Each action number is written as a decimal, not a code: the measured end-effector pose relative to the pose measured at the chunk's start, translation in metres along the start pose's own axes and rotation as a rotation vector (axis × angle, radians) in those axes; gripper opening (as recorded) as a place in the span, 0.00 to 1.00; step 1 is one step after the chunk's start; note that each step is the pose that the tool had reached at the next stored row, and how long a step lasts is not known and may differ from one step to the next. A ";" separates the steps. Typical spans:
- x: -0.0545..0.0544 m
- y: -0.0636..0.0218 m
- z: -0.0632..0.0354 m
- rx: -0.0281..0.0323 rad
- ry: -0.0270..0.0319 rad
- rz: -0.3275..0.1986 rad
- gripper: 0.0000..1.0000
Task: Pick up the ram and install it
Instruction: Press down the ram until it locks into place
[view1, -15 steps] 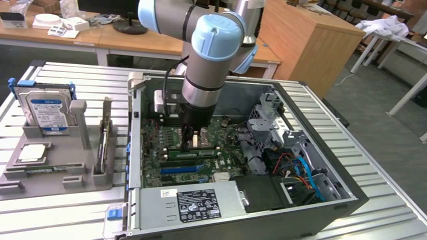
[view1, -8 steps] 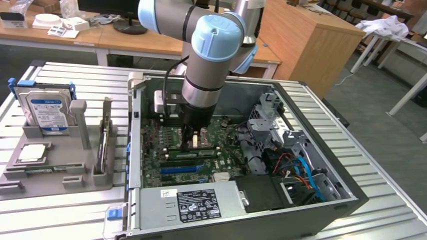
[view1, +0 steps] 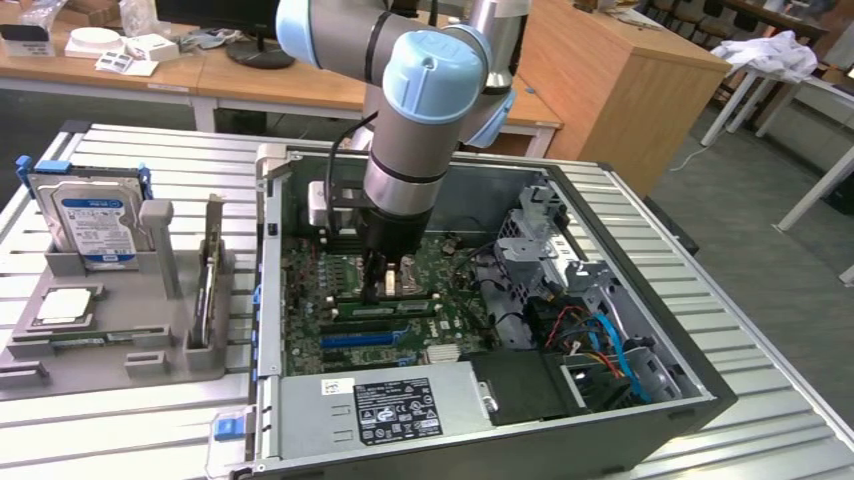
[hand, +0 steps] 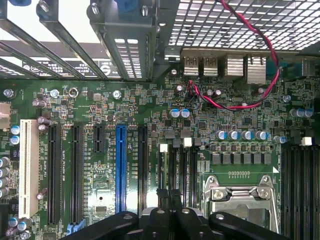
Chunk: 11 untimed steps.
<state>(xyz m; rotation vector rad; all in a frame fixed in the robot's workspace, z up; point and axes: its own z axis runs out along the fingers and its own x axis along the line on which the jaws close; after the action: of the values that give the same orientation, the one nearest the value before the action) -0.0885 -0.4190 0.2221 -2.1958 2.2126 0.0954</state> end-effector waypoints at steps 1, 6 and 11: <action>0.000 0.0000 0.0000 0.0000 0.0000 0.000 0.11; 0.000 0.0000 0.0001 0.0002 -0.0004 0.000 0.11; 0.000 0.0000 -0.0003 0.0002 -0.0005 0.000 0.11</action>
<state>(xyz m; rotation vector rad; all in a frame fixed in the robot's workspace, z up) -0.0884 -0.4189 0.2224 -2.1954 2.2122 0.0957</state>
